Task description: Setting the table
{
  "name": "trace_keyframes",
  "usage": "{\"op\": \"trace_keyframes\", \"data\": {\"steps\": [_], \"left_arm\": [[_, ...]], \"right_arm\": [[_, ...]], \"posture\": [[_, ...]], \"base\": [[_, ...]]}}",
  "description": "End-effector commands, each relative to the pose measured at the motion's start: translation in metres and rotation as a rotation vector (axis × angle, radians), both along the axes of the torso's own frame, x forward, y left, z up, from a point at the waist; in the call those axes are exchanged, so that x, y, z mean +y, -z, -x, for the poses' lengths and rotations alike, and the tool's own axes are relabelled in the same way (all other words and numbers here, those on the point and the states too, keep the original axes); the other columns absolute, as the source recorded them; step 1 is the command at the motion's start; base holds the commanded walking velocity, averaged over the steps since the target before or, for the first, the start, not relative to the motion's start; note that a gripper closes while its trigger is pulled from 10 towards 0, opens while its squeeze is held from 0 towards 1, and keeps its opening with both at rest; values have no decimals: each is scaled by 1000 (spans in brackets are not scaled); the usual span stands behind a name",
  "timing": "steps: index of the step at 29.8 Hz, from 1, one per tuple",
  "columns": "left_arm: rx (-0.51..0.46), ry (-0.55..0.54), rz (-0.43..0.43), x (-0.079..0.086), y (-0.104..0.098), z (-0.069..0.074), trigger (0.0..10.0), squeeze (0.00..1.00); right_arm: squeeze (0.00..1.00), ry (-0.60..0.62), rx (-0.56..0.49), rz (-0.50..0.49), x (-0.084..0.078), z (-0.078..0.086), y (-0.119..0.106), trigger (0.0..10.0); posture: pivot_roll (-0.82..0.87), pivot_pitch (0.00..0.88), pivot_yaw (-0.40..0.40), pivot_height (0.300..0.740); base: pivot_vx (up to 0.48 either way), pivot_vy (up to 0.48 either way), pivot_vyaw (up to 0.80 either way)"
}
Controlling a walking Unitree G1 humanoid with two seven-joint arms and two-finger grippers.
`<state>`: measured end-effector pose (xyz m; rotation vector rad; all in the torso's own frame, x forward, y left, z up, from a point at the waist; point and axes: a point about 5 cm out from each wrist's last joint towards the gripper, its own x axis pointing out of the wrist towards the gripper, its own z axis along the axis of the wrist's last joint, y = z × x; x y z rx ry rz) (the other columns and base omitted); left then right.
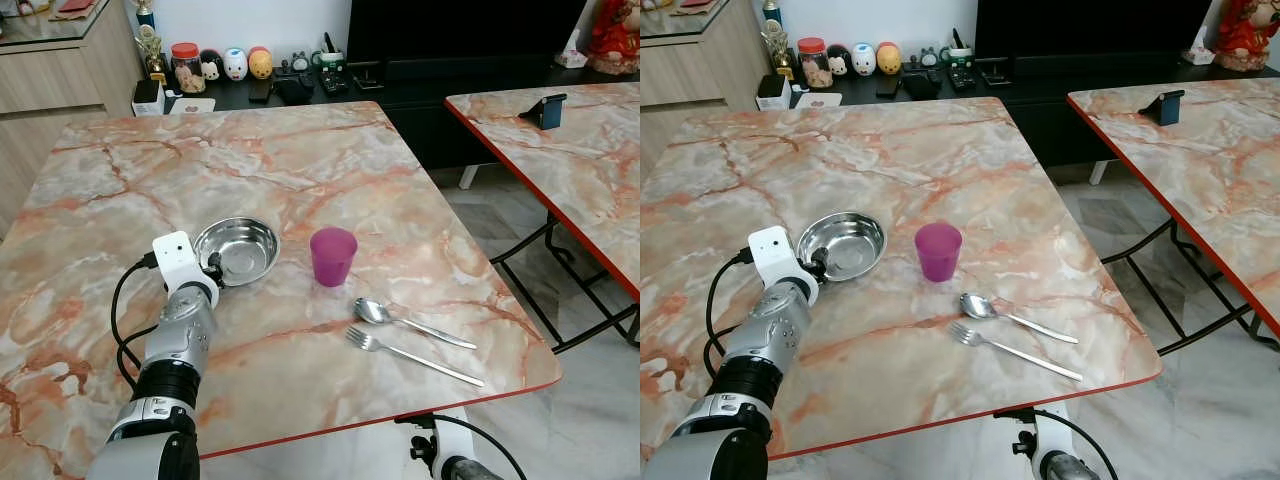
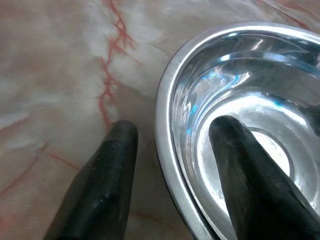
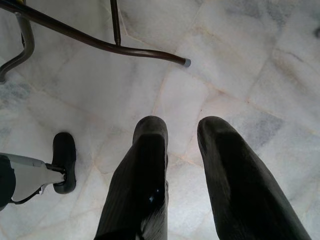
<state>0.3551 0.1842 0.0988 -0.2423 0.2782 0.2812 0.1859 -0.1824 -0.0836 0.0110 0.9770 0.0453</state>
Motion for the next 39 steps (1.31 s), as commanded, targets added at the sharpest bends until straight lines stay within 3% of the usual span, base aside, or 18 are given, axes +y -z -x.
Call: {"op": "trace_keyframes", "data": {"steps": [1,26,32,38,39], "left_arm": [[16,5,10,-1,2,1,0,0],[-54,-32,75,5,-6,1,0,0],[-67,-21,89,4,-3,7,0,0],[-80,-32,160,5,2,15,0,0],[-83,-31,159,5,2,15,2039,0]], "right_arm": [[0,-4,-5,3,0,-2,-1,10000],[0,-8,-6,7,-1,-3,-1,10000],[0,-10,-4,8,-1,-2,-1,10000],[0,-11,-3,11,-2,-2,-1,10000],[0,-11,-3,11,-2,-2,-1,10000]], "posture": [[89,0,-36,740],[91,0,-41,740],[93,0,-46,740],[93,0,-48,740],[93,0,-50,740]], "base": [[0,0,0],[0,0,0],[0,0,0],[0,0,0],[0,0,0]]}}
